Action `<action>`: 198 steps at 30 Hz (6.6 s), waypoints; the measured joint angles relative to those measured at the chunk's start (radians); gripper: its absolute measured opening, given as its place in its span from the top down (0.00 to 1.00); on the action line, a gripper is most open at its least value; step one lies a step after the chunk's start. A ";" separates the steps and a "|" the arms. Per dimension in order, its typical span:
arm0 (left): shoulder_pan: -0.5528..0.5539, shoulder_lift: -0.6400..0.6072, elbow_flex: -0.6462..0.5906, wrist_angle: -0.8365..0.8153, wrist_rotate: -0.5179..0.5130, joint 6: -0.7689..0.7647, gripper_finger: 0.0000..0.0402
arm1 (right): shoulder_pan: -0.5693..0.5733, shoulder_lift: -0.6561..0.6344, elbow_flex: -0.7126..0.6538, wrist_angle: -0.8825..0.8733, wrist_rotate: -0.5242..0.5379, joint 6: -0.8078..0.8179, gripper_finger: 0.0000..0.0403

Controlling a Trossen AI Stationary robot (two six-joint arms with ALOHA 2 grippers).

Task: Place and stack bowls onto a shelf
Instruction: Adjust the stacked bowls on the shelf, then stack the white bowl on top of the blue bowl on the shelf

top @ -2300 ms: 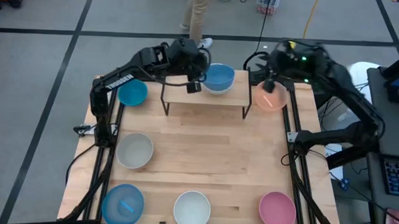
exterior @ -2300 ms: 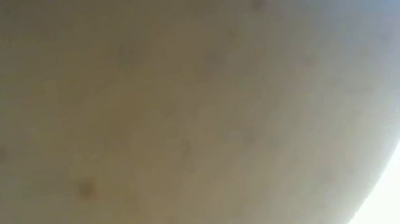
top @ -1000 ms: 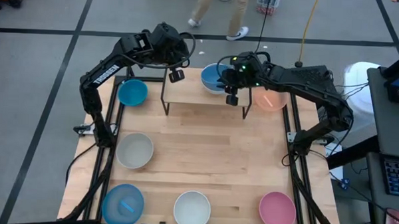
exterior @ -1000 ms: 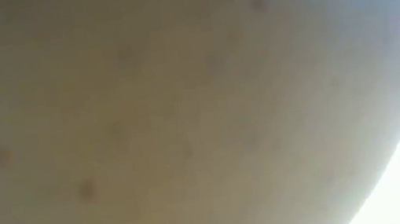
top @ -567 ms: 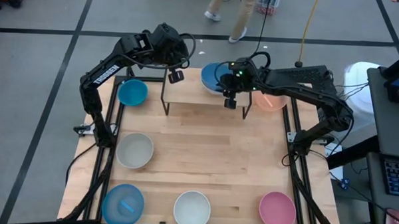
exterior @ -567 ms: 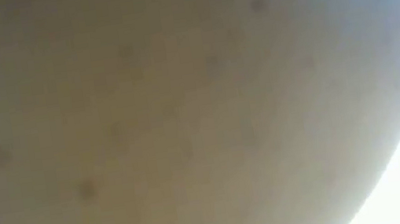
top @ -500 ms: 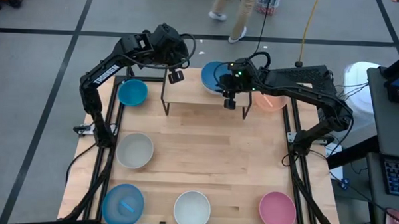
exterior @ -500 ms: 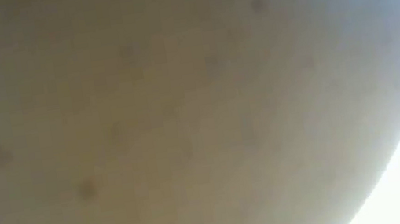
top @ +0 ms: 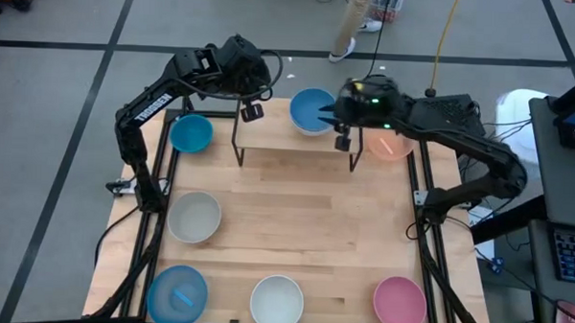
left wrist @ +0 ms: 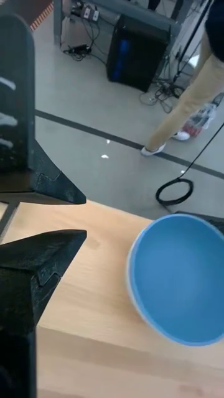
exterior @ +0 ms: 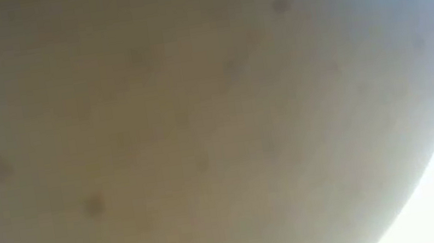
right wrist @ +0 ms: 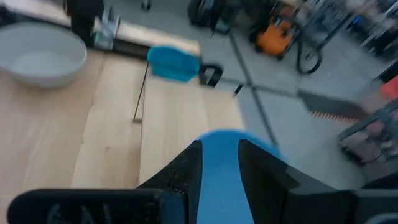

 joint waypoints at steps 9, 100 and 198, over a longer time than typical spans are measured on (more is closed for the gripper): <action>0.009 0.086 0.000 -0.001 0.075 0.010 0.80 | 0.000 -0.185 0.001 -0.009 0.121 -0.003 0.76; -0.725 0.188 0.000 -0.246 0.276 -0.659 0.80 | 0.000 -0.476 0.001 -0.412 0.312 -0.075 0.76; -0.549 0.258 -0.001 -0.108 0.222 -1.019 0.98 | 0.000 -0.502 0.001 -0.428 0.310 -0.076 0.76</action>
